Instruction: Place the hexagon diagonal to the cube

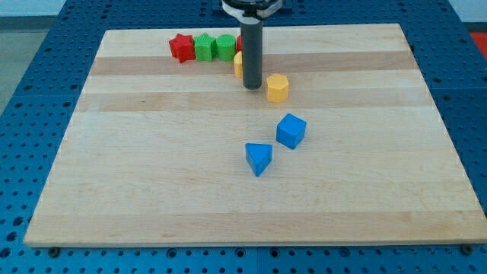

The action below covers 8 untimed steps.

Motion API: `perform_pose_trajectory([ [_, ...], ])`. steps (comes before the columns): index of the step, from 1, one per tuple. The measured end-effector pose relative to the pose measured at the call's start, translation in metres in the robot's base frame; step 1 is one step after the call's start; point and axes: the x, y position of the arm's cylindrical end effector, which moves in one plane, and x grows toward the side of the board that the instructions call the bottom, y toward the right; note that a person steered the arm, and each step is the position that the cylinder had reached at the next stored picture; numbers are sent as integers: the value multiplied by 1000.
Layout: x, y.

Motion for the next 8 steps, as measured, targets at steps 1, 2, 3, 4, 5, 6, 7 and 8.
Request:
perform_pose_trajectory([
  [1,1,11],
  [2,1,21],
  [3,0,25],
  [4,-2,25],
  [5,-2,25],
  [6,-2,30],
  [7,-2,32],
  [8,-3,32],
])
